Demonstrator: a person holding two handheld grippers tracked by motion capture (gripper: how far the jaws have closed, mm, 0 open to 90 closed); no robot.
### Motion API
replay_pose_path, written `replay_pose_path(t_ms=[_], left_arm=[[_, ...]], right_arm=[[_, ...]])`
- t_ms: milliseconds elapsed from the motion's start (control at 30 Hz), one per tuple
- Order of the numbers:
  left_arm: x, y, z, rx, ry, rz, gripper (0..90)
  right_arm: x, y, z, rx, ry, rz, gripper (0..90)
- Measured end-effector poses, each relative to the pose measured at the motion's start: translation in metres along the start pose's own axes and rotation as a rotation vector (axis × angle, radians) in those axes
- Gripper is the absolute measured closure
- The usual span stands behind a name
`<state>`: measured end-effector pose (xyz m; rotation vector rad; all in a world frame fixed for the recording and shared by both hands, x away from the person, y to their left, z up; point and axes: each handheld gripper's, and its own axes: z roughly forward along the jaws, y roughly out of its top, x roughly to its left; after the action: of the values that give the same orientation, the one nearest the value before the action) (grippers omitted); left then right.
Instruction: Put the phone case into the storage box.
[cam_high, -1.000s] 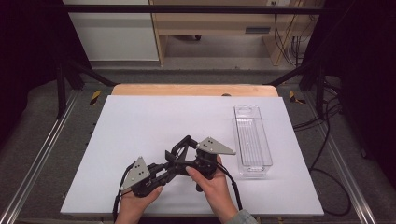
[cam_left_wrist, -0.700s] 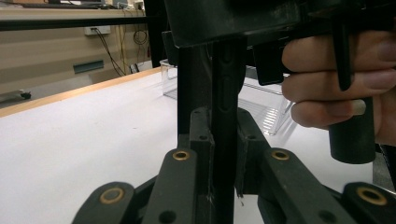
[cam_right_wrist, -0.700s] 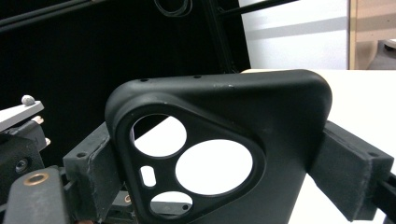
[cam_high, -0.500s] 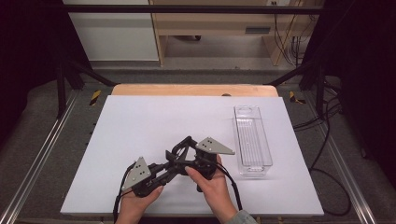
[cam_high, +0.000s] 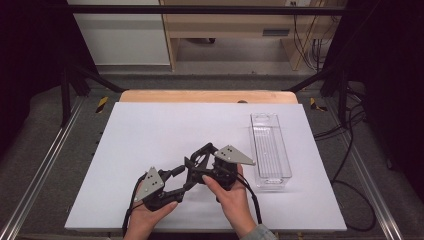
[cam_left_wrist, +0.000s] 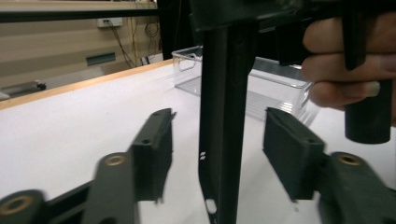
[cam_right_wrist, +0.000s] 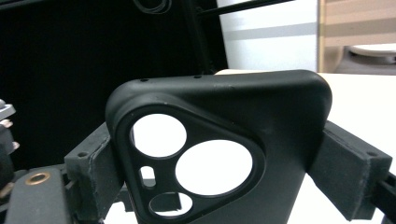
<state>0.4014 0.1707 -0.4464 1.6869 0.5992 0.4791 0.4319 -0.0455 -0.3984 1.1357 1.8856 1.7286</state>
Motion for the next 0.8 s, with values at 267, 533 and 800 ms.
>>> replay_pose_path(t_ms=[267,533,800], left_arm=[[0.008,-0.002,0.0,0.018,0.044,-0.027,26.7],[0.019,-0.005,-0.003,0.033,0.085,-0.043,17.9],[0.024,-0.006,-0.005,0.017,0.064,-0.062,7.9]], right_arm=[[-0.007,0.001,-0.002,-0.011,-0.037,0.005,13.6],[-0.015,0.001,-0.004,-0.018,-0.06,0.007,13.6],[-0.018,0.001,-0.004,-0.017,-0.069,0.008,13.6]])
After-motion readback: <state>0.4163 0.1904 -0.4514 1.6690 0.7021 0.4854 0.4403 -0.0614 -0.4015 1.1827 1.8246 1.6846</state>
